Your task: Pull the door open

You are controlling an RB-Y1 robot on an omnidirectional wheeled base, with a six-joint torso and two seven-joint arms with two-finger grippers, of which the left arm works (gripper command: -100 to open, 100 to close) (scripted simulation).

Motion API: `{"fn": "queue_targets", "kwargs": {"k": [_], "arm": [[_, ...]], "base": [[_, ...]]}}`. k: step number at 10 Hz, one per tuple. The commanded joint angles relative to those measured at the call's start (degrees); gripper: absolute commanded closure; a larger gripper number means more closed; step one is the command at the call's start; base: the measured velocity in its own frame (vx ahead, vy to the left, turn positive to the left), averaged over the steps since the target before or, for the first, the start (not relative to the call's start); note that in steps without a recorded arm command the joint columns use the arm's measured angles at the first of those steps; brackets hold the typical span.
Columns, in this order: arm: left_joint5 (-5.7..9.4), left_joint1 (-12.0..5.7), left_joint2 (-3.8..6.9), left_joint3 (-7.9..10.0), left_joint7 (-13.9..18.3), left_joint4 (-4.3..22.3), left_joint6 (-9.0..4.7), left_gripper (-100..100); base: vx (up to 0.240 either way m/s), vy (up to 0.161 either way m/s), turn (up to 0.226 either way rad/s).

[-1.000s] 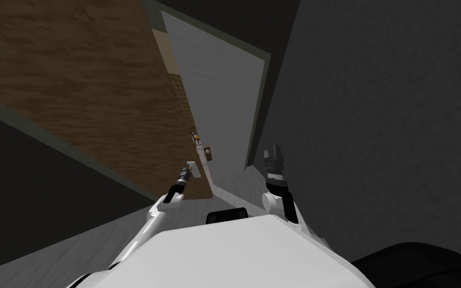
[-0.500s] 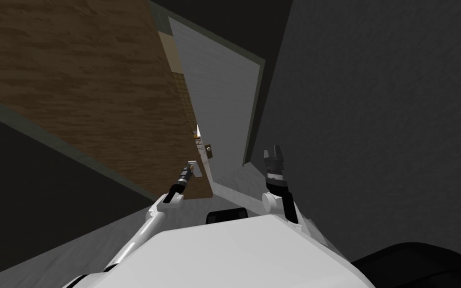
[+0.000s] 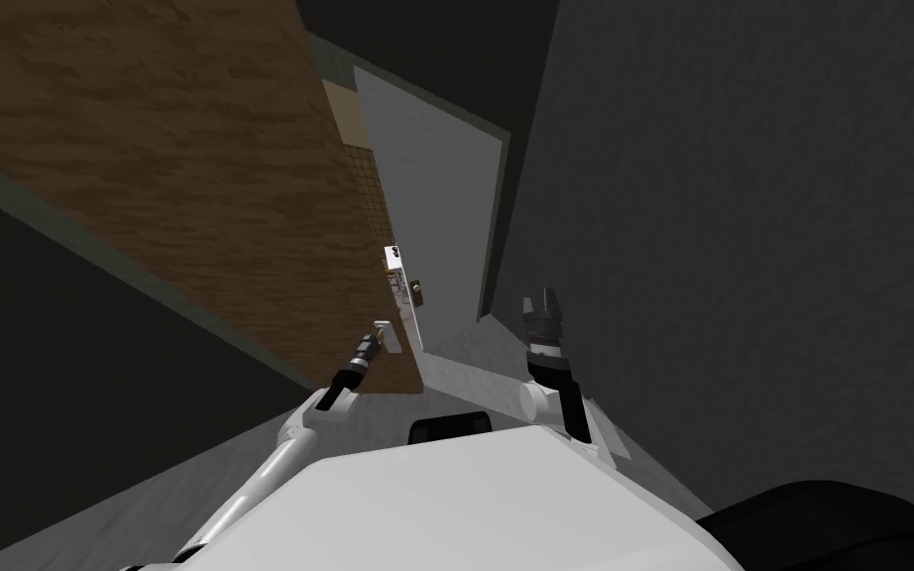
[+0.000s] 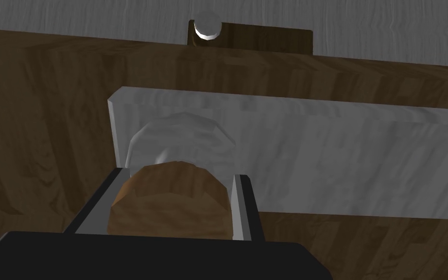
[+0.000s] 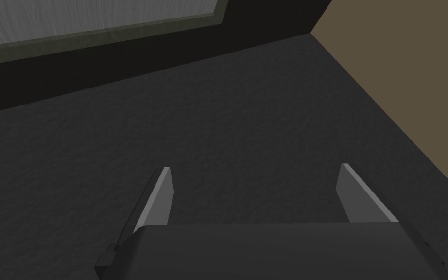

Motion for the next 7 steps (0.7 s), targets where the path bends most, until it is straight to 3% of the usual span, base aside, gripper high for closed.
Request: {"fn": "queue_targets", "kwargs": {"k": [1, 2, 3, 7], "arm": [[-0.02, 0.94, 1.20, -1.28, 1.31, -1.08, -0.85, 100], [-0.05, 1.29, 1.71, -1.79, 1.79, -1.43, -1.19, 100], [-0.05, 1.13, 1.46, -1.39, 1.37, -0.98, -0.79, 100], [-0.17, 3.78, 5.49, -4.14, 4.55, -2.42, -4.80, 100]], "base": [[-0.190, 0.105, -0.096], [-0.193, 0.102, -0.080], [-0.088, 0.047, -0.018], [-0.186, 0.106, -0.121]]}}
